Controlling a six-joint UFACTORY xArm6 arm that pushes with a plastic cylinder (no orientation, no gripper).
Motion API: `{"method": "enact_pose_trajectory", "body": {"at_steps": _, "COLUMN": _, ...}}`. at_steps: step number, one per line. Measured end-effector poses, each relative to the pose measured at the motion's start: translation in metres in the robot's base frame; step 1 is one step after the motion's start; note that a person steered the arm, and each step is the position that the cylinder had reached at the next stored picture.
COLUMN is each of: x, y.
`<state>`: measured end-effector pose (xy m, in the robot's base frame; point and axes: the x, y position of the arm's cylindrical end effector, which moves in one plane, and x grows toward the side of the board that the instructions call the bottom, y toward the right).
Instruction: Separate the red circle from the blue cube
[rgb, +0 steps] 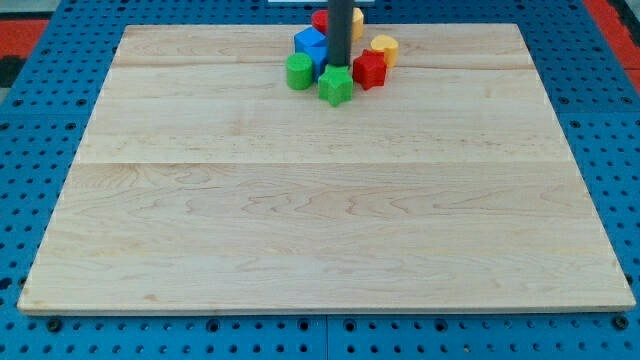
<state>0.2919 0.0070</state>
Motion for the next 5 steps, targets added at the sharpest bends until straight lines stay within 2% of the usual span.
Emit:
{"method": "enact_pose_trajectory", "body": {"at_steps": 1, "x": -0.029, "y": 0.012}}
{"method": "enact_pose_trajectory", "body": {"at_steps": 2, "x": -0.072, "y": 0.062}}
{"method": "enact_pose_trajectory", "body": {"at_steps": 3, "x": -0.099, "y": 0.069}}
{"method": "enact_pose_trajectory", "body": {"at_steps": 4, "x": -0.100, "y": 0.052}}
{"method": "enact_pose_trajectory", "body": {"at_steps": 5, "x": -0.097, "y": -0.001}}
